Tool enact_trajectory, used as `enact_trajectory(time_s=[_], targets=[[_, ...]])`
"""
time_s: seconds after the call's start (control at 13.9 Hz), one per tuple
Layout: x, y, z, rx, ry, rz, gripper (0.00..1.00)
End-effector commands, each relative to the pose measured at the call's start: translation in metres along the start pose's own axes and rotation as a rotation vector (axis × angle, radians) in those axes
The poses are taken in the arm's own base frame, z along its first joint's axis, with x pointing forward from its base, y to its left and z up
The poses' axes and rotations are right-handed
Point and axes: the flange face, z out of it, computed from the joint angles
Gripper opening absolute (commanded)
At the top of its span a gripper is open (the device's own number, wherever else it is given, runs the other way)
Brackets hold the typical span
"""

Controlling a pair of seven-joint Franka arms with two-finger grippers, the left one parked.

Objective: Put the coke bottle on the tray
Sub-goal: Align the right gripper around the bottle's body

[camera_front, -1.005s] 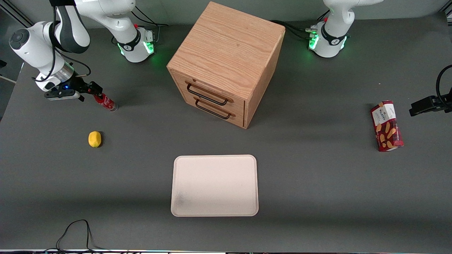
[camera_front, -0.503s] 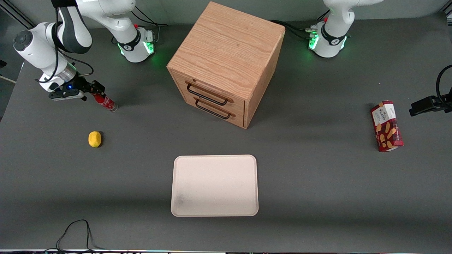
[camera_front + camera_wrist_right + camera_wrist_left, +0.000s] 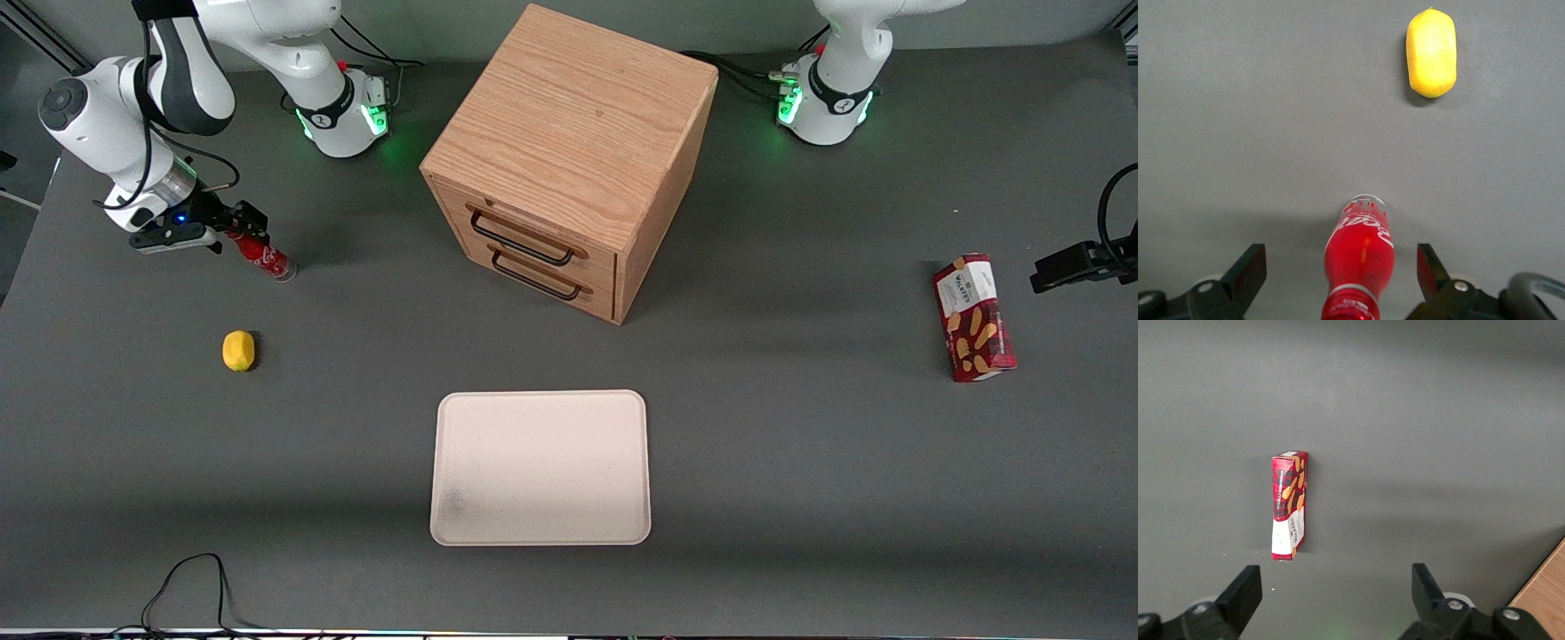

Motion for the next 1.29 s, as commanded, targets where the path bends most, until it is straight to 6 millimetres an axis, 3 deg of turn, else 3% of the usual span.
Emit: enact_trajectory(time_s=[0.0,0.22,0.29,0.36,0.43,0.79,1.01,1.22], targets=[[-0.015,-0.007,0.008,0.007,0.009,-0.030,0.98],[-0.016,-0.007,0.009,0.009,-0.003,-0.032,0.98],[-0.017,-0.008,0.009,0.011,-0.009,-0.032,0.86],[-0.018,-0.008,0.011,0.016,-0.023,-0.032,0.61],[-0.019,-0.008,0.011,0.018,-0.032,-0.032,0.49],[-0.020,-0.007,0.011,-0.003,-0.056,-0.065,0.02],[-0.015,-0.003,0.002,-0.003,-0.082,-0.066,0.00],[0.001,0.008,-0.030,-0.035,-0.111,-0.082,0.00]])
